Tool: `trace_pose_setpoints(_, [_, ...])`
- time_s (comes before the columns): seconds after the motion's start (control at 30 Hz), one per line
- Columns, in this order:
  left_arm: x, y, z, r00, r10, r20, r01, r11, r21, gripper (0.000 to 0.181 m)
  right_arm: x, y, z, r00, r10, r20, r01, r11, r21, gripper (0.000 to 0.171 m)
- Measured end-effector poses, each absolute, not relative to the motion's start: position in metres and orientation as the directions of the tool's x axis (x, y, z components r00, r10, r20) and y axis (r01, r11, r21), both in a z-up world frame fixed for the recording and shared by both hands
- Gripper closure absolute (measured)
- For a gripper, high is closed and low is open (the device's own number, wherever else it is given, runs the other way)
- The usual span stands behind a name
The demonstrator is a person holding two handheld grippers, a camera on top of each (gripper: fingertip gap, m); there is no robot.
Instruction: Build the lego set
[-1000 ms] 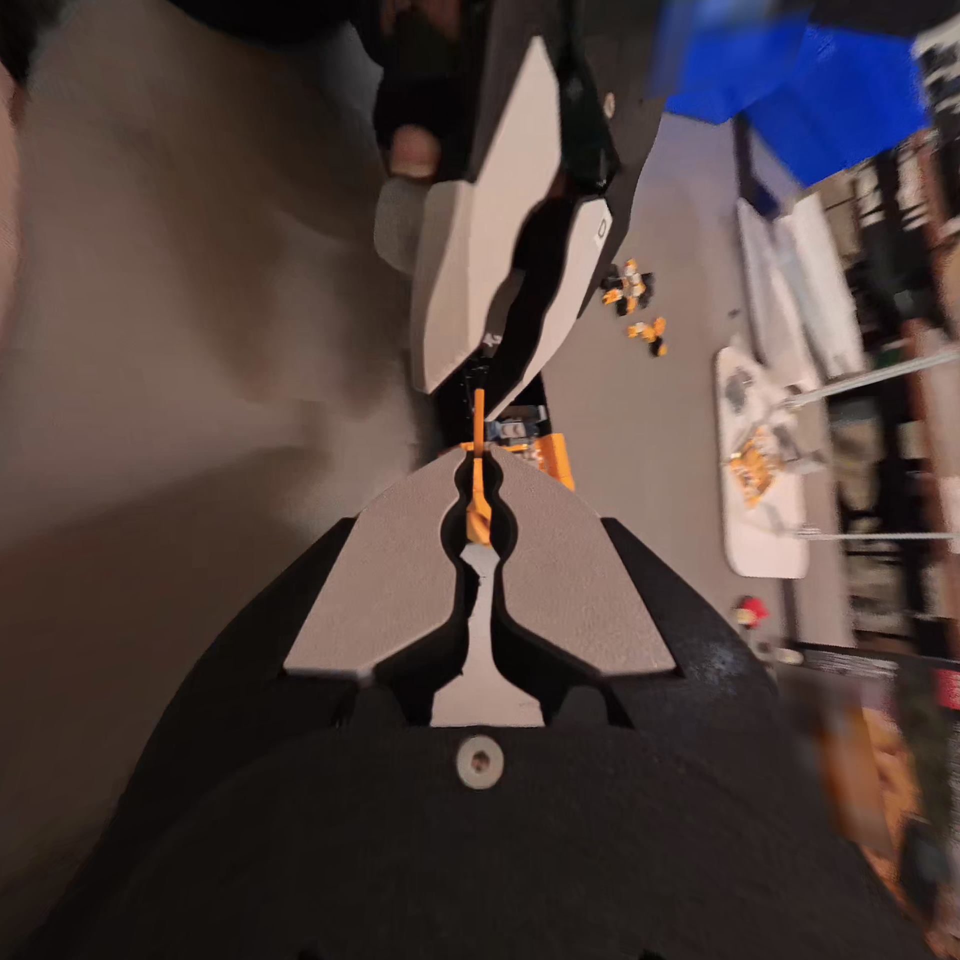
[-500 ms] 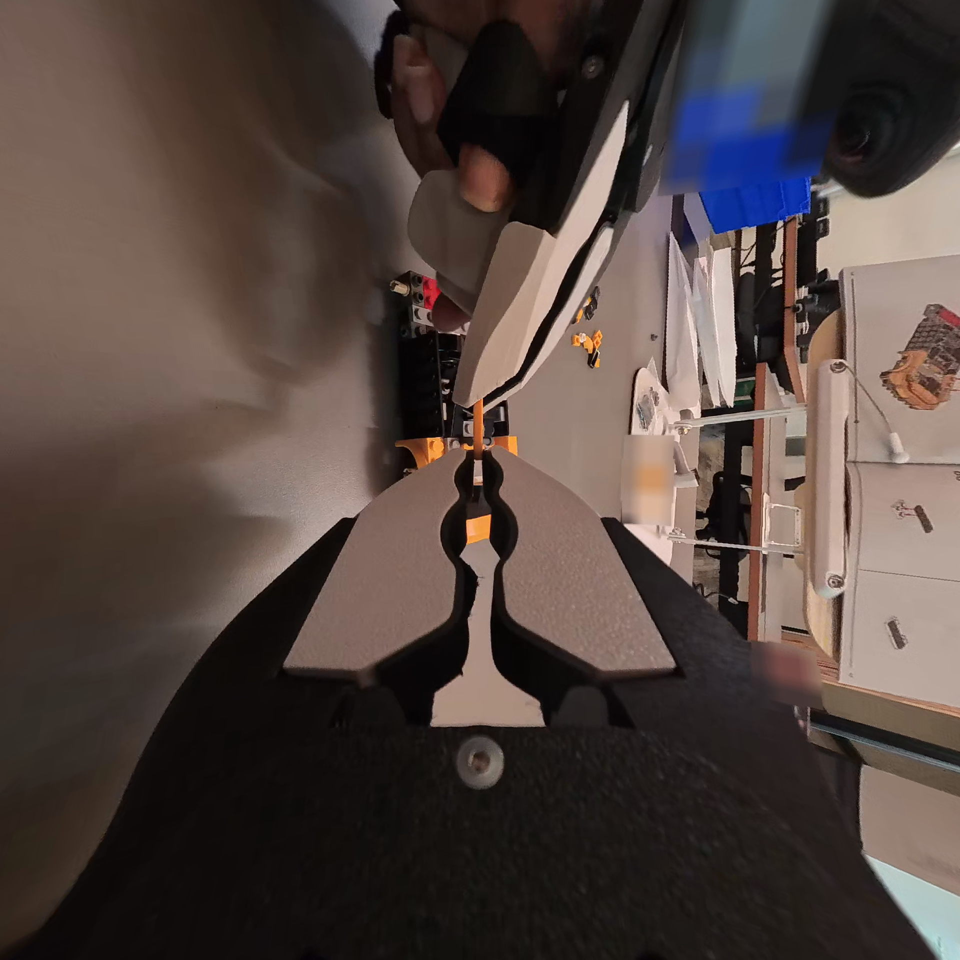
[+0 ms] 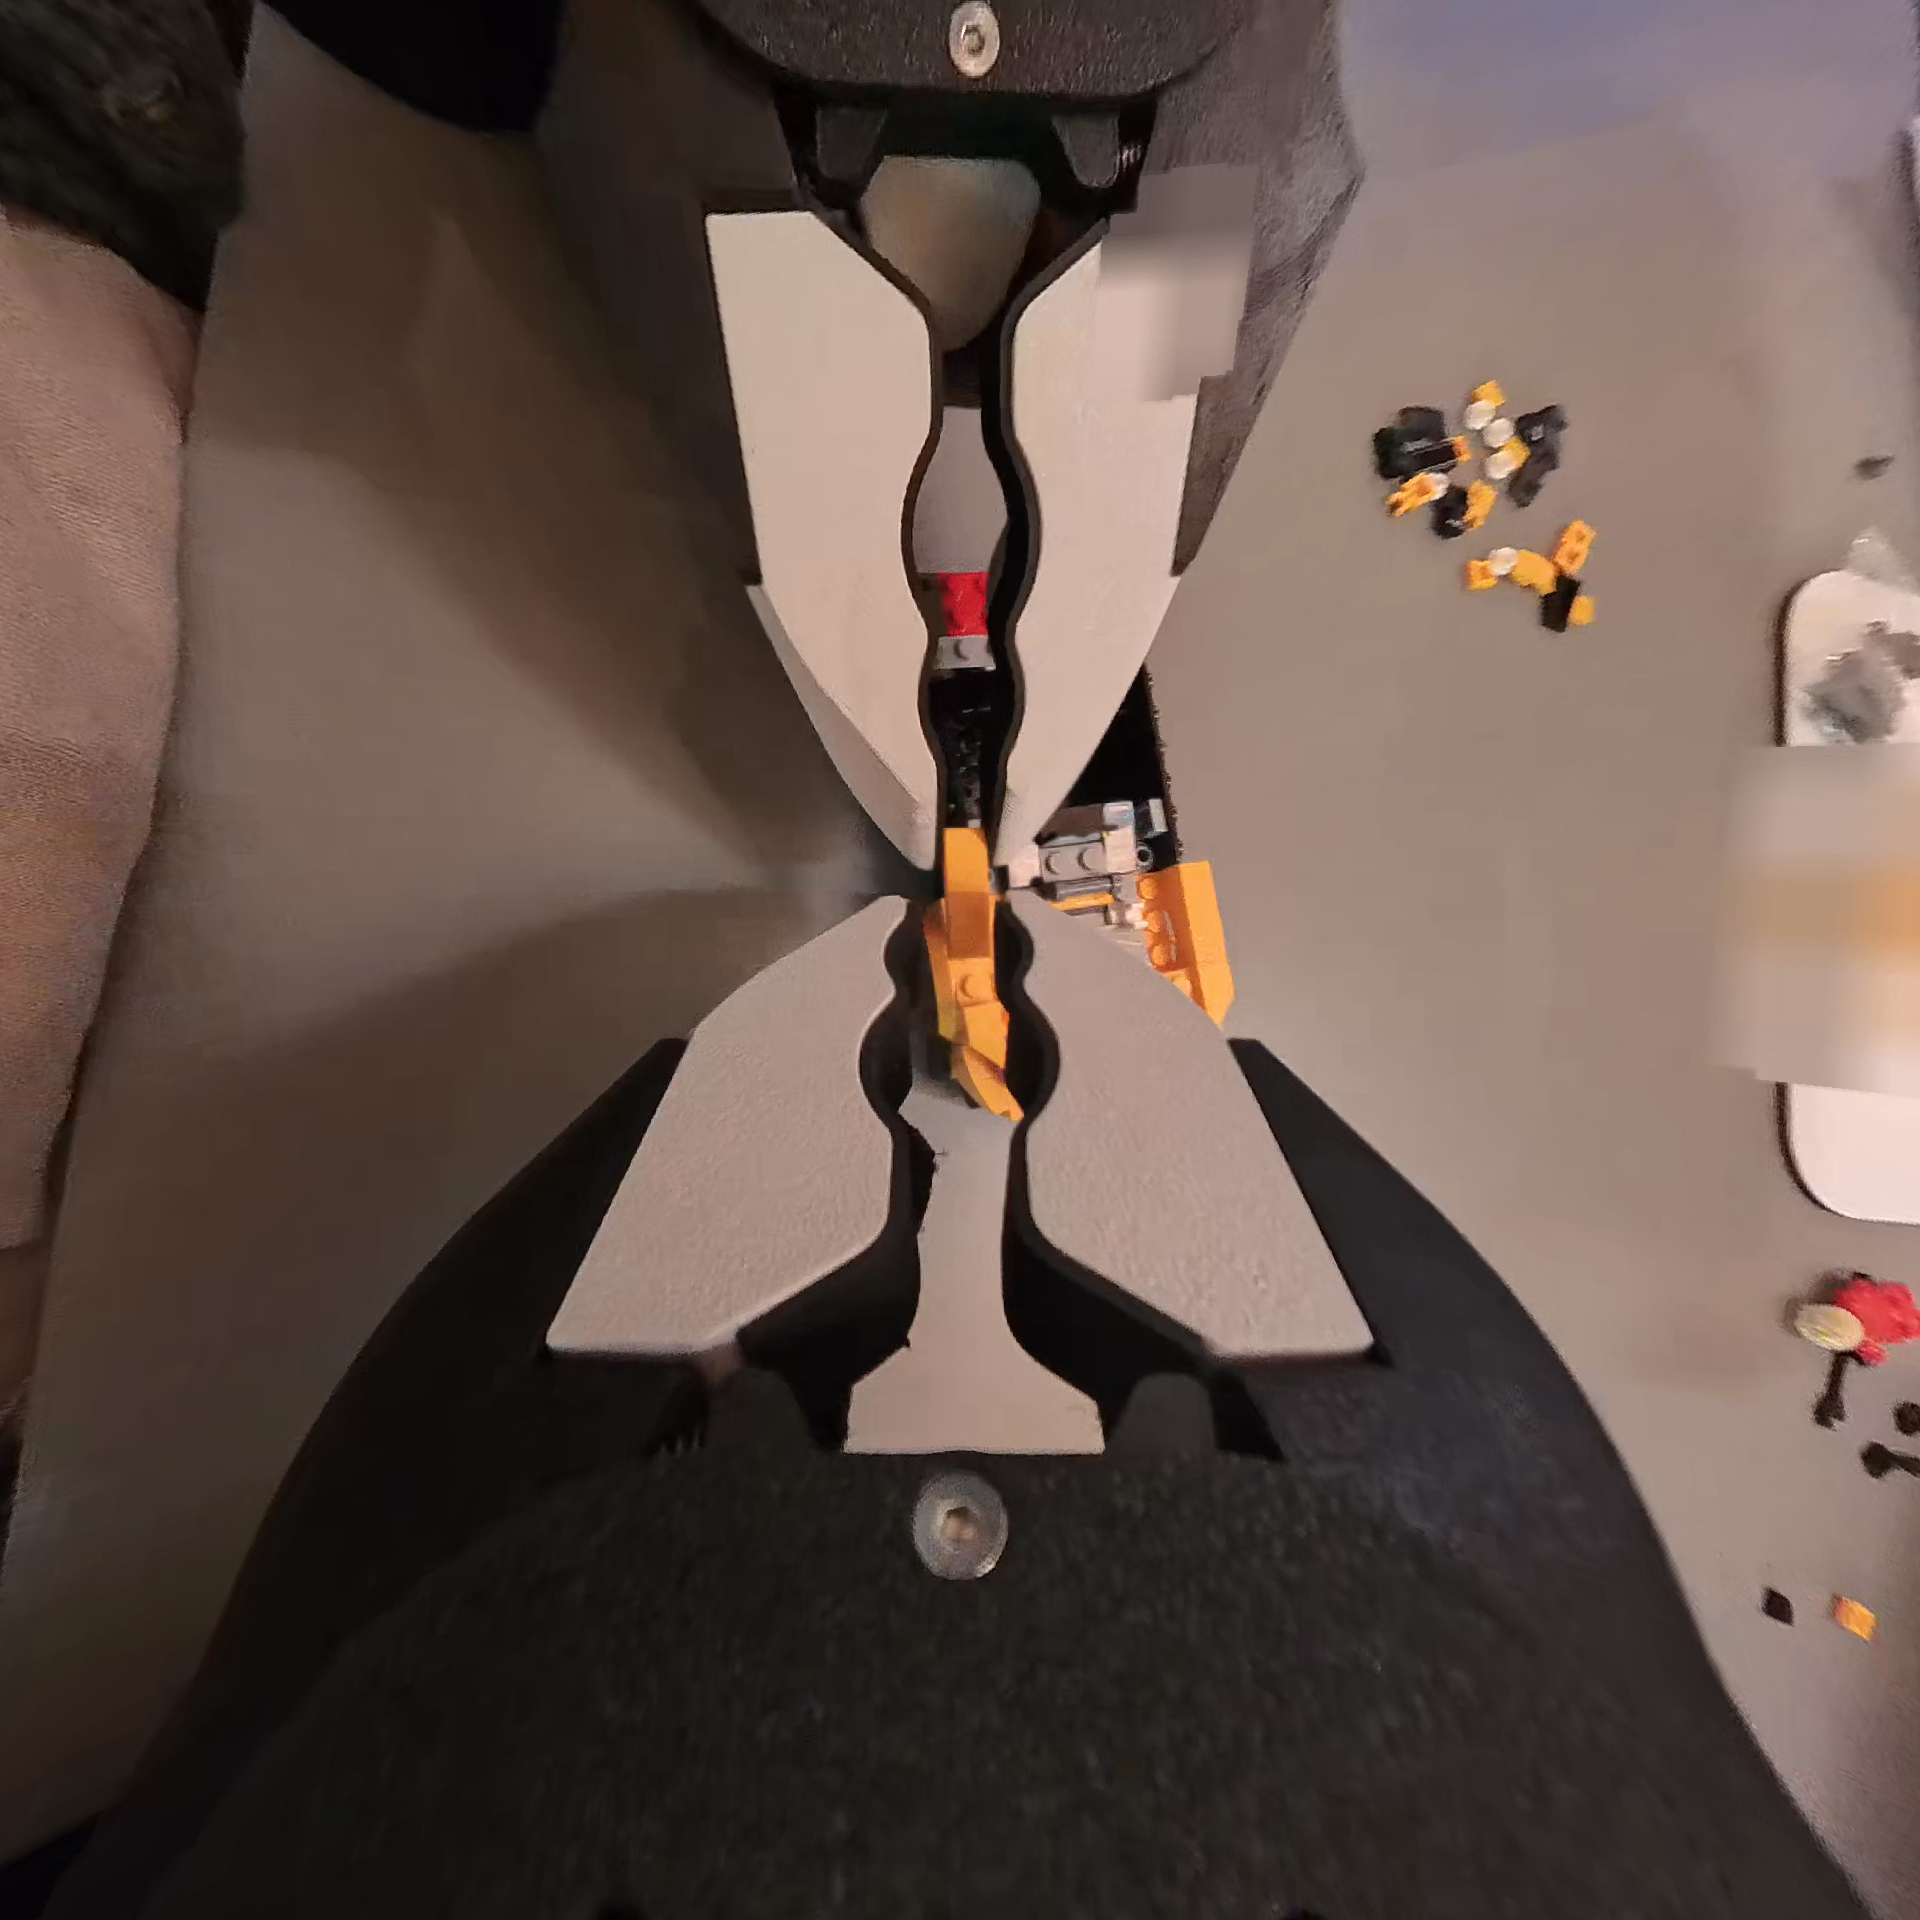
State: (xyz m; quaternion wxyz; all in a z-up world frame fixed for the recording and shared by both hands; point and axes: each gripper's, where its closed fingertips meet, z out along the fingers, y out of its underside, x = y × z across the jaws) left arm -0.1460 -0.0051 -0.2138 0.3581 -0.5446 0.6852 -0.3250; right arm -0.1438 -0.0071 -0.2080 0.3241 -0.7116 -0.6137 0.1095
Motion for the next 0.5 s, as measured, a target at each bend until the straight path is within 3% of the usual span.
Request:
trace_pose_setpoints(0.33, [-0.148,-0.003,-0.22,-0.162,-0.974,-0.156,-0.533,0.22,-0.817,0.173,-0.145,-0.003,-0.218,0.184,0.969,0.165,0.825,-0.061,-0.561,0.163])
trace_pose_setpoints(0.5, [-0.155,0.008,-0.227,-0.143,-0.978,-0.15,-0.582,0.206,-0.787,0.134,-0.138,-0.001,-0.228,0.136,0.983,0.124,0.874,-0.06,-0.483,0.163])
